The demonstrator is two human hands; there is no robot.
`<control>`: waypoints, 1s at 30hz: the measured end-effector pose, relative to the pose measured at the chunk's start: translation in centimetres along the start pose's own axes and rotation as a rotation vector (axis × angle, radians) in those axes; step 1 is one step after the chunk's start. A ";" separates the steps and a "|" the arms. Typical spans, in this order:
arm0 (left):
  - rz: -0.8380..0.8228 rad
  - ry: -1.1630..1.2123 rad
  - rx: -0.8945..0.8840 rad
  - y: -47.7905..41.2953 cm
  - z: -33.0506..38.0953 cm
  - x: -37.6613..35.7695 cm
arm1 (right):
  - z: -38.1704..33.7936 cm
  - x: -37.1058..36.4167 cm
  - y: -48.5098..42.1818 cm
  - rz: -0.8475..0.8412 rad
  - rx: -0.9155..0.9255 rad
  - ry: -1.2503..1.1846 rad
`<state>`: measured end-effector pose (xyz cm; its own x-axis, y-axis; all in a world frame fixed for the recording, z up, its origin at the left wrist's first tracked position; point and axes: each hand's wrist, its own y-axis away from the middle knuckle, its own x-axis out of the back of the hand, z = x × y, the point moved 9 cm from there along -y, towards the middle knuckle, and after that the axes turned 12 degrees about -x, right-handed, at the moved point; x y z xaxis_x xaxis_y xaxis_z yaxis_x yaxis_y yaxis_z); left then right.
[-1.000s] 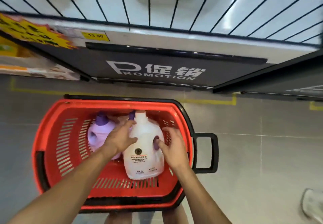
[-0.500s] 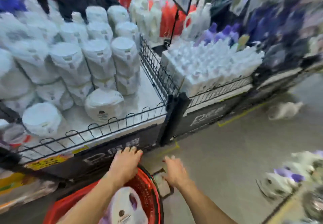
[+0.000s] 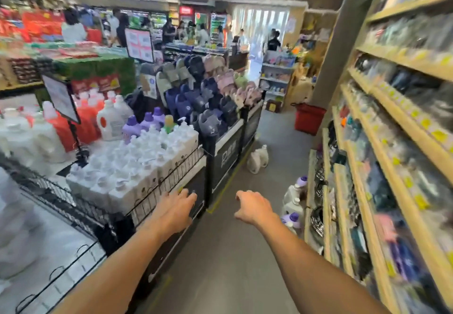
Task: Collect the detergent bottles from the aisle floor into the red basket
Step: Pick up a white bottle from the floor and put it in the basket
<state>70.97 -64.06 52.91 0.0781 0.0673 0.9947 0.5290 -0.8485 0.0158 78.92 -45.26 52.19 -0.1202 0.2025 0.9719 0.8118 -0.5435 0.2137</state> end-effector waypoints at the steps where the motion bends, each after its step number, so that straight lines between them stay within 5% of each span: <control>1: 0.016 -0.004 -0.032 -2.5 1.5 1.4 | 2.4 1.3 -0.8 0.014 -0.033 -0.008; 11: 0.031 -0.062 -0.194 -20.2 10.0 6.3 | 18.7 6.8 -9.5 0.032 -0.237 -0.053; 30: -0.045 -0.024 -0.216 -47.8 -4.2 2.4 | 18.0 9.5 -37.0 -0.031 -0.285 -0.122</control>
<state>42.34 -25.51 55.01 0.0797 0.1181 0.9898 0.3394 -0.9368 0.0844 58.01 -8.61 51.70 -0.0583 0.3096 0.9491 0.6141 -0.7384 0.2786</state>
